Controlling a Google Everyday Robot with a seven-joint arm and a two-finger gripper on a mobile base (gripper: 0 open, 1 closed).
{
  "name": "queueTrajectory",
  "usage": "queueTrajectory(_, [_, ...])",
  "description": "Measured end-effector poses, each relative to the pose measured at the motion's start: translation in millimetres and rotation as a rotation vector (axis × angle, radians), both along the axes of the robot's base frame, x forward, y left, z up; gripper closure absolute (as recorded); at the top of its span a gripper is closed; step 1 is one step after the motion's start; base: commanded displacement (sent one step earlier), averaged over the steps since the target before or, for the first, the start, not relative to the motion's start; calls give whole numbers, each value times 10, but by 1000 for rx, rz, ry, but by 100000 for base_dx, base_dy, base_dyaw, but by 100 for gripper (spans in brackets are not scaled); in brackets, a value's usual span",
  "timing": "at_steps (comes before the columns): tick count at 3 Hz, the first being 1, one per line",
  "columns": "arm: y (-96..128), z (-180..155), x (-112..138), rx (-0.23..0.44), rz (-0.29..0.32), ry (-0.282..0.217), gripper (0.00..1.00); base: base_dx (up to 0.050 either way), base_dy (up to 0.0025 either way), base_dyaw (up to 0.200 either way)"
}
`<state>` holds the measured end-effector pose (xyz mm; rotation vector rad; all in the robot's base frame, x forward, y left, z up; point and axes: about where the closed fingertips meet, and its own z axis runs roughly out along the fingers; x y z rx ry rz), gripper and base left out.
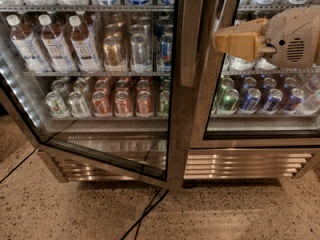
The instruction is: Open left fridge door
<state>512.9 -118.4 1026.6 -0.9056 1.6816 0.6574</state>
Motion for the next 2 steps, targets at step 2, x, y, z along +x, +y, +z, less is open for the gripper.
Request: queueTrajectory(2, [-20, 3, 40, 1, 25, -3, 100, 0, 0, 0])
